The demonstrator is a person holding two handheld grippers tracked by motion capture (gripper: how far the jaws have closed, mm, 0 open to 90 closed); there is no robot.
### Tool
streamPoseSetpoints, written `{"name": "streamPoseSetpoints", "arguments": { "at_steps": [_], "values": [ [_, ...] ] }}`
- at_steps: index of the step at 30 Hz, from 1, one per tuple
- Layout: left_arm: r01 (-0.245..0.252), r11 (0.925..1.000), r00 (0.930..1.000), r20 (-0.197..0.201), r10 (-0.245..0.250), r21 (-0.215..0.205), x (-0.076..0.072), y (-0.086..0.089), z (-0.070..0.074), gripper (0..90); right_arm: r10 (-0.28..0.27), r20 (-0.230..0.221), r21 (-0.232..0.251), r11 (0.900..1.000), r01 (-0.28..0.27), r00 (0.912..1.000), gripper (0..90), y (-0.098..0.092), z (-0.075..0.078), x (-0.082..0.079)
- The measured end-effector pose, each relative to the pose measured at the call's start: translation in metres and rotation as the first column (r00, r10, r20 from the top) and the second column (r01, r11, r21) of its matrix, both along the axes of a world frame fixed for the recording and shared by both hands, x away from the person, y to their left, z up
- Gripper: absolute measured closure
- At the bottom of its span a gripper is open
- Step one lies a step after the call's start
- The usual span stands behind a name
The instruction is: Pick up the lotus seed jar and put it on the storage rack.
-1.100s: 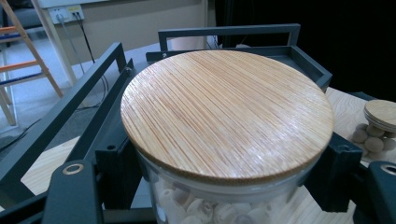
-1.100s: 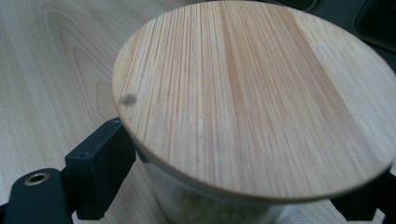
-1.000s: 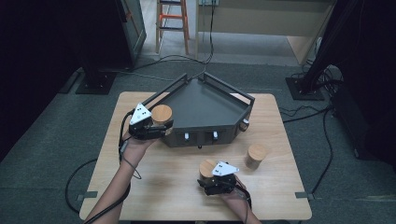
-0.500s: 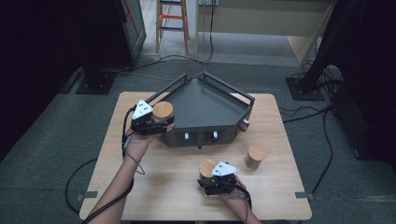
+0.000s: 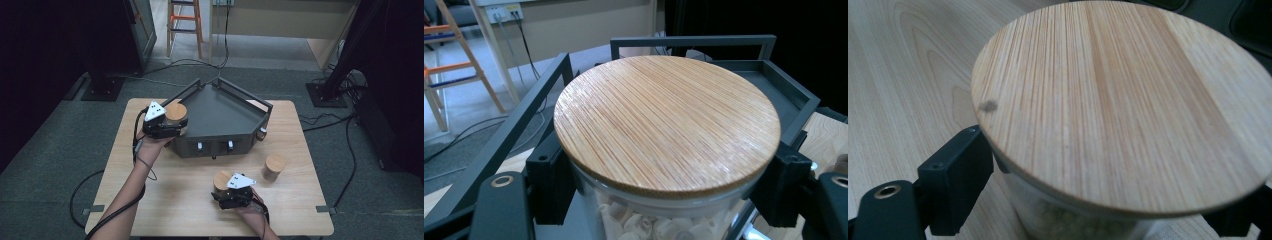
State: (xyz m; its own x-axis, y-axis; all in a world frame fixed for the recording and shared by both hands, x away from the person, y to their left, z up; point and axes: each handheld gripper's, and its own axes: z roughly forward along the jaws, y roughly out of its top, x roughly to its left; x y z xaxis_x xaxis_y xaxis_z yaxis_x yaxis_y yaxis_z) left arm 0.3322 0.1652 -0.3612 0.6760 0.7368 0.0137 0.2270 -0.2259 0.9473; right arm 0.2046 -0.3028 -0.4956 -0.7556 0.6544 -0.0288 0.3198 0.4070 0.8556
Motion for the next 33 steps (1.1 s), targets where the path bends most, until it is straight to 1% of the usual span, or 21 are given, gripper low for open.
{"name": "streamPoseSetpoints", "arguments": {
  "at_steps": [11,15,19,23,26,28,33],
  "values": [
    [-0.006,1.0,1.0,-0.001,0.006,0.003,0.009,-0.004,-0.005,25.1,0.0,-0.001,0.001,1.0,0.0,1.0,13.0,0.0,0.0,0.0],
    [-0.006,0.9996,1.0,-0.006,0.006,-0.026,0.012,-0.002,-0.009,25.2,0.001,0.0,0.0,1.0,-0.001,1.0,13.0,0.0,0.0,0.0],
    [-0.009,0.9999,1.0,0.0,0.009,-0.005,0.014,-0.006,-0.009,25.2,0.0,-0.003,0.001,1.0,0.0,1.0,13.0,0.0,0.0,0.0],
    [-0.012,0.9999,0.9999,-0.005,0.012,0.0,0.017,-0.008,-0.011,25.2,0.001,0.0,-0.001,1.0,-0.001,1.0,13.0,0.0,0.0,0.0],
    [-0.012,0.9999,0.9998,-0.015,0.012,-0.009,0.019,-0.008,-0.014,25.2,0.001,-0.001,0.0,1.0,-0.001,1.0,13.0,0.0,0.0,0.0],
    [-0.014,0.9999,0.9997,-0.019,0.014,0.001,0.02,-0.009,-0.015,25.2,0.002,-0.001,-0.001,1.0,-0.002,1.0,13.0,0.0,0.0,0.0],
    [-0.015,0.9999,0.9995,-0.027,0.016,0.006,0.023,-0.011,-0.017,25.1,0.002,-0.004,0.0,1.0,-0.002,1.0,13.0,0.0,0.0,0.0]
  ]
}}
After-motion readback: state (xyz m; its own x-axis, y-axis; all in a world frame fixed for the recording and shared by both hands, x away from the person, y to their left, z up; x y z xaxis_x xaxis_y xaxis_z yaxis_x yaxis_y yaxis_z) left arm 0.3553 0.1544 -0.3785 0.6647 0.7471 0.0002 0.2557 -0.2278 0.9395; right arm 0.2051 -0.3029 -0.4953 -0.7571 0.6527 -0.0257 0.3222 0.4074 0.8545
